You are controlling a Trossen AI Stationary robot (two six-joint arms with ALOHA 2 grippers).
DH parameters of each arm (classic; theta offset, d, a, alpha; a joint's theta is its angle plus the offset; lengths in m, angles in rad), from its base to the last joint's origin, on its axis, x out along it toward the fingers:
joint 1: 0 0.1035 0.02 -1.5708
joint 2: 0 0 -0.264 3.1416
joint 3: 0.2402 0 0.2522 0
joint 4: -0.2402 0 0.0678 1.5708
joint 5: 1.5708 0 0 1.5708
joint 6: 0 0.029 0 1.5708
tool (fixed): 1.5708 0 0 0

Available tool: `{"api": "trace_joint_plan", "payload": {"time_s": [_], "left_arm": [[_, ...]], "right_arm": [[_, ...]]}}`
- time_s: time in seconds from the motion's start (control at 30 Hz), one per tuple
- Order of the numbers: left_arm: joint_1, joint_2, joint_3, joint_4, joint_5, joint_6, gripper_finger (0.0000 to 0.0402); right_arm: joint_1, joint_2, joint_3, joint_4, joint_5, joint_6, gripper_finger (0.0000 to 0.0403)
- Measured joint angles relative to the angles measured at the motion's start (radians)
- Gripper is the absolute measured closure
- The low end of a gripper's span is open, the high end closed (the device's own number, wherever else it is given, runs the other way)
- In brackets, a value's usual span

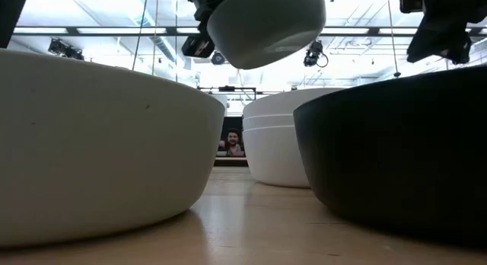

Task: Nest bowls inside each other
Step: Stack the dark gray bowl on top of the white bowl

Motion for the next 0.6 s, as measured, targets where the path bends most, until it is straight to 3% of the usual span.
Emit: {"api": "trace_joint_plan", "payload": {"time_s": [0.3,0.6], "left_arm": [[-0.01,0.0,0.0,-0.002,-0.001,0.018,0.0393],[-0.01,0.0,0.0,-0.004,0.0,0.03,0.0393]], "right_arm": [[0.0,0.007,-0.176,0.237,-0.013,0.022,0.0392],[0.0,0.007,-0.313,0.42,-0.019,0.042,0.0398]]}}
